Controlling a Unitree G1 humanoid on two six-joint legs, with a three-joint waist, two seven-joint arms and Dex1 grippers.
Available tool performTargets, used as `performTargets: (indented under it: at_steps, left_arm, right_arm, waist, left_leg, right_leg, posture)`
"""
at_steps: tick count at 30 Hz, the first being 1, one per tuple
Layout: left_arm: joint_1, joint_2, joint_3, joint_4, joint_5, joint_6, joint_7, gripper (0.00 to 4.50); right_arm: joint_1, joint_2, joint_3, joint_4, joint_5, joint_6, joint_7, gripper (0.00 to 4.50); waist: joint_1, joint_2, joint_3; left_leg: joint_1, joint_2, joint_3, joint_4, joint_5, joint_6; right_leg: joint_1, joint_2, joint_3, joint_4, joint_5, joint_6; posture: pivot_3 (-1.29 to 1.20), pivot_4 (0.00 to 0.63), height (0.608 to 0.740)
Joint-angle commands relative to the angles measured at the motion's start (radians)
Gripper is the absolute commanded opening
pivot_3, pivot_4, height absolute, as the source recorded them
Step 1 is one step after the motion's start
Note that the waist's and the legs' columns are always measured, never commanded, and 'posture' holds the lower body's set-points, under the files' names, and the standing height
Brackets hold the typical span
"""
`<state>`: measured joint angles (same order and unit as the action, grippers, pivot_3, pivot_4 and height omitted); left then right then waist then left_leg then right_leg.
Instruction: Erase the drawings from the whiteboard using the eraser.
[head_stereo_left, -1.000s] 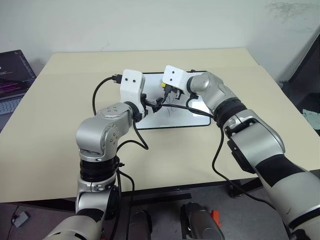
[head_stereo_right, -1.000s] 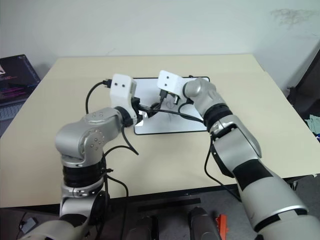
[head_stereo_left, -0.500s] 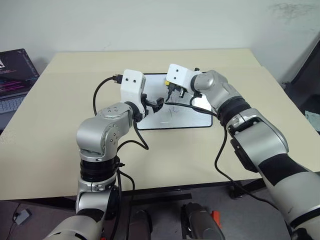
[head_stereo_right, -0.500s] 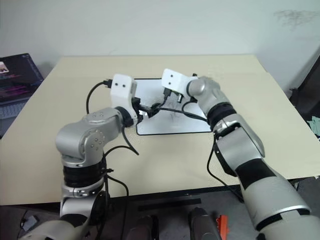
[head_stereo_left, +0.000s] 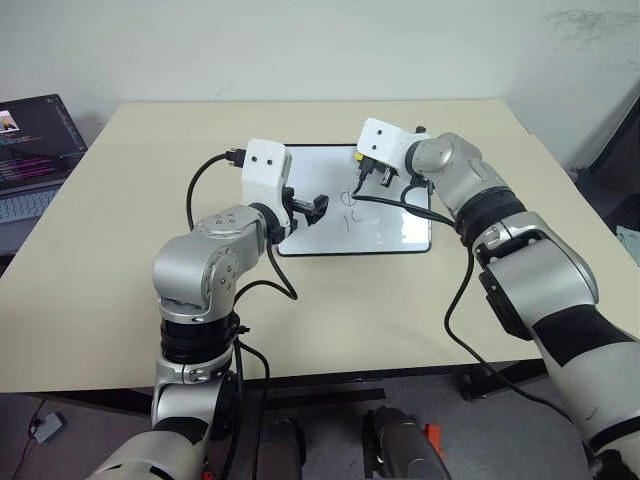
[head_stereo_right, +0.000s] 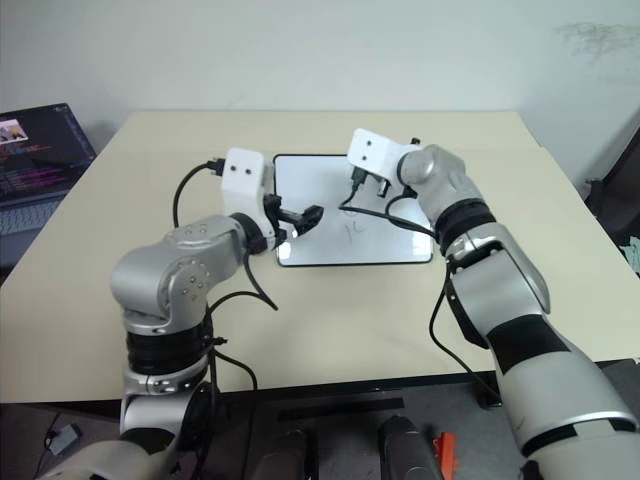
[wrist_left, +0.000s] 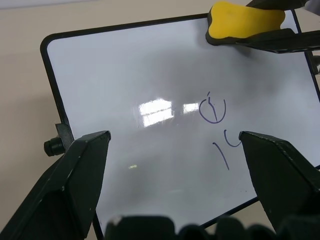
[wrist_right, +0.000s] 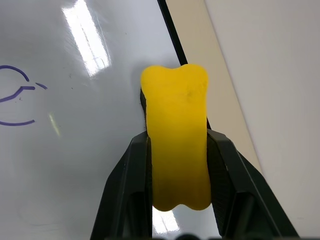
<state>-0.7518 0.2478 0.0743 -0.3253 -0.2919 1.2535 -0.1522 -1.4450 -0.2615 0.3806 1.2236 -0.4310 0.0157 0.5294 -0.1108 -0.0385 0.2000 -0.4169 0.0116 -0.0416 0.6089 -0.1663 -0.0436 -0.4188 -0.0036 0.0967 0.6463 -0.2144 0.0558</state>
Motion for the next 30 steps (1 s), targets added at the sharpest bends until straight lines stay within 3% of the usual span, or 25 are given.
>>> performTargets:
  at_steps: [1,9,17,24,30]
  left_arm:
    - [-0.017,0.003,-0.002,-0.022,-0.002,-0.026,-0.007,4.5]
    - [0.002,0.029,0.006,-0.032,-0.001,-0.005,-0.019,4.5]
    - [0.036,0.116,-0.002,-0.052,-0.03,0.006,-0.093,4.5]
    - [0.077,0.206,-0.011,-0.078,-0.092,0.014,-0.203,4.5]
    - [0.114,0.263,-0.028,-0.072,-0.118,-0.002,-0.253,4.5]
  right_arm:
    - [0.017,-0.038,0.0,0.006,-0.014,0.018,0.01,1.1]
    - [0.078,-0.084,-0.192,-0.255,0.218,-0.001,0.217,1.1]
    - [0.279,-0.21,-0.378,-0.696,0.438,0.219,0.318,1.1]
    - [0.495,-0.274,-0.558,-0.926,0.627,0.287,0.305,1.1]
    - [0.621,-0.303,-0.631,-1.0,0.679,0.293,0.235,1.09]
  waist:
    - [0.0,0.0,0.0]
    - [0.001,0.0,0.0]
    - [0.008,0.001,0.001]
    - [0.019,0.001,0.001]
    - [0.02,0.001,0.001]
  left_leg:
    - [0.0,0.0,0.0,0.0,0.0,0.0]
    - [-0.001,0.0,0.0,0.0,0.0,0.0]
    - [-0.004,0.001,0.0,-0.002,-0.001,-0.002]
    - [-0.004,0.0,0.001,-0.001,-0.001,-0.002]
    - [-0.004,0.0,0.001,-0.001,-0.001,-0.002]
  right_leg:
    - [0.0,0.0,0.0,0.0,0.0,0.0]
    - [-0.001,0.0,0.0,0.0,0.001,0.003]
    - [-0.003,0.0,0.0,-0.002,0.0,0.004]
    - [-0.003,0.0,0.0,-0.002,0.0,0.004]
    - [-0.003,0.0,0.0,-0.002,-0.002,0.001]
  posture:
    - [0.0,0.15,0.74]
    - [0.0,0.15,0.74]
    - [0.0,0.15,0.74]
    - [0.0,0.15,0.74]
    - [0.0,0.15,0.74]
